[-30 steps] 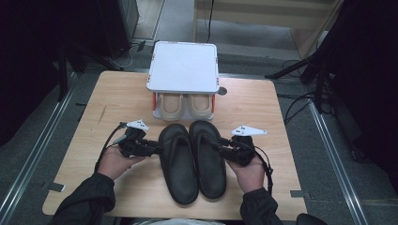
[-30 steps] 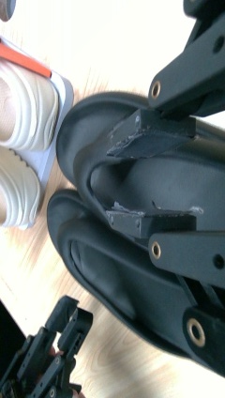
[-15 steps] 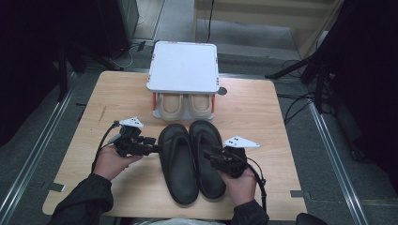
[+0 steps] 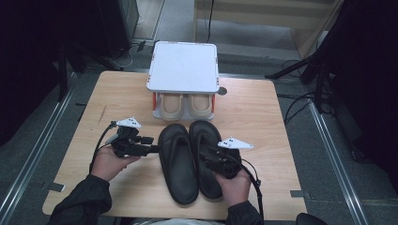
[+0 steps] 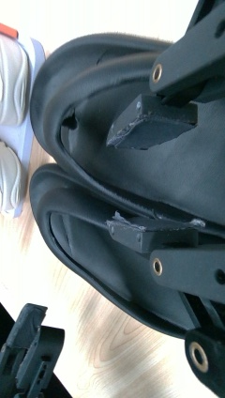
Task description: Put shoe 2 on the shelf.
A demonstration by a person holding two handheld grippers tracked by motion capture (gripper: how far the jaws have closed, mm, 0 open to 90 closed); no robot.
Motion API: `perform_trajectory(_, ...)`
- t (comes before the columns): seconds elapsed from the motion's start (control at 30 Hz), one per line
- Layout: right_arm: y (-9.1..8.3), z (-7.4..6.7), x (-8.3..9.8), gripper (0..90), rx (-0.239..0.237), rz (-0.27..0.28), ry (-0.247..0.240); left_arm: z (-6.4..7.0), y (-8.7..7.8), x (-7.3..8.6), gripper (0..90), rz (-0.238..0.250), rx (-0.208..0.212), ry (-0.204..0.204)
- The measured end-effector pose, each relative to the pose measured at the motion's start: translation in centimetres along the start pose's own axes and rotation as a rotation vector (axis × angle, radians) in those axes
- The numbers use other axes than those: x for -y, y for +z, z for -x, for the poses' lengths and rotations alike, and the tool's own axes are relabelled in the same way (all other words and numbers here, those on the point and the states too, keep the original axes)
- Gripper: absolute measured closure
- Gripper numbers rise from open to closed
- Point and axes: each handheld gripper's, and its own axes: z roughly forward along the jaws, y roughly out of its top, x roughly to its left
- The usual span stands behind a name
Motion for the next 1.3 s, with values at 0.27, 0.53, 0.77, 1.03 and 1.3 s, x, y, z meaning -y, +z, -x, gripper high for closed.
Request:
perform_trajectory(0.27,1.1,-1.0,0.3,44.7,0.015,-0.024,-0.027,-0.2,0.2,-0.1,45.3,-0.001,-0.008,-0.005)
perform_trajectory(0.53,2.8,-2.0,0.3,38.3,0.038,-0.036,-0.046,-0.2,0.1,-0.1,45.2,0.003,-0.012,-0.007)
perform_trajectory(0.77,4.0,-2.9,0.4,43.4,0.086,-0.045,-0.068,-0.2,0.0,-0.2,45.1,0.024,-0.013,0.000)
perform_trajectory(1.03,5.0,-3.2,0.4,48.6,0.137,-0.053,-0.041,-0.2,-0.2,-0.3,44.9,0.042,-0.005,0.003)
perform_trajectory(1.3,5.5,-3.4,0.6,54.5,0.152,-0.062,-0.043,-0.3,-0.3,-0.3,44.9,0.045,-0.009,0.001)
